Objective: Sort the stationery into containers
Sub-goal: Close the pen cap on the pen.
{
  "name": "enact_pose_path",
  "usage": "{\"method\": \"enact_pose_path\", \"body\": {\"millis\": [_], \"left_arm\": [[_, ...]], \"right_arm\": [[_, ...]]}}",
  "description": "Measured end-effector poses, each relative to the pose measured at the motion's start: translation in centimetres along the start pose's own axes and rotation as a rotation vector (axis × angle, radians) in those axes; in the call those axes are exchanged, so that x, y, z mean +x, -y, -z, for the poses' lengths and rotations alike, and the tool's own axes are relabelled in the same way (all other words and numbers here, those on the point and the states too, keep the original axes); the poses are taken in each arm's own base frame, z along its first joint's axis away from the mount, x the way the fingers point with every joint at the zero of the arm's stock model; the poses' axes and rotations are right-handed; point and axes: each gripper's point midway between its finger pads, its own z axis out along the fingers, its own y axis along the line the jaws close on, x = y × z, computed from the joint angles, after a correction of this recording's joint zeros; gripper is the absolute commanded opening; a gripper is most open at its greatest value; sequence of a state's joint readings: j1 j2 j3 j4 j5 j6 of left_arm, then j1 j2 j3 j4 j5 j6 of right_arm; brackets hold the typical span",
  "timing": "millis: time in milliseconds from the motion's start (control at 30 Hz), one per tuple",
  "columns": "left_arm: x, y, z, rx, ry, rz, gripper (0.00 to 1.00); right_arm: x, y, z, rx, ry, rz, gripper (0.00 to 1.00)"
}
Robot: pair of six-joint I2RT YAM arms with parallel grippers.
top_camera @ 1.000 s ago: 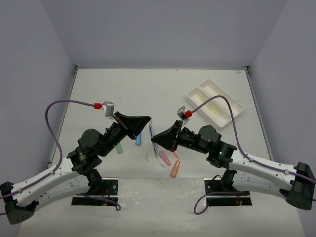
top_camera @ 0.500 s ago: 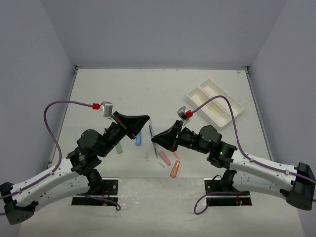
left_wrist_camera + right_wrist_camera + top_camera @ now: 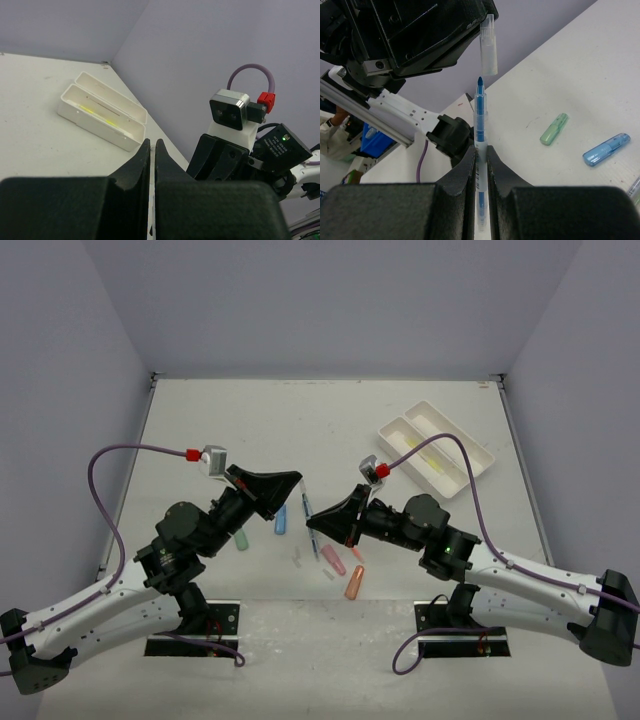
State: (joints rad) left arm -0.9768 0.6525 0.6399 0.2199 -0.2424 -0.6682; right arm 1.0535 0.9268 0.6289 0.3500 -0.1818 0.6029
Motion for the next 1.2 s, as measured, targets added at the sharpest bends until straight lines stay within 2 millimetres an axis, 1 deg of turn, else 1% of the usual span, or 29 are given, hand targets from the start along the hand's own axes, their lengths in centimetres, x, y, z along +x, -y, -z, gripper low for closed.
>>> {"method": "enact_pose_path", "body": {"millis": [433,667,900,1033,1200], "left_arm": [[-0.11,0.12,0.02,0.003,0.0,0.001,0.0],[-0.02,0.27,0.04,0.011,-0.005,0.002,0.0],[0.22,0.57,0.01,0.028,-0.016,0.006,0.0],[0.71,0.62,-0.18,0.031,-0.032,0.014,0.0],[0.67,0.77,-0.26,0.038,-0.028,0.021,0.0]], "right_arm": [[0.0,0.13,0.01,0.007,0.001,-0.001,0.0],[0.09,0.23,0.32,0.018,-0.005,-0.001,0.0],[0.36,0.63,0.45,0.036,-0.016,0.006,0.0],[0.1,0.78,0.42,0.048,-0.01,0.015,0.0],[-0.11,0.69,0.42,0.051,-0.012,0.022,0.0]]}}
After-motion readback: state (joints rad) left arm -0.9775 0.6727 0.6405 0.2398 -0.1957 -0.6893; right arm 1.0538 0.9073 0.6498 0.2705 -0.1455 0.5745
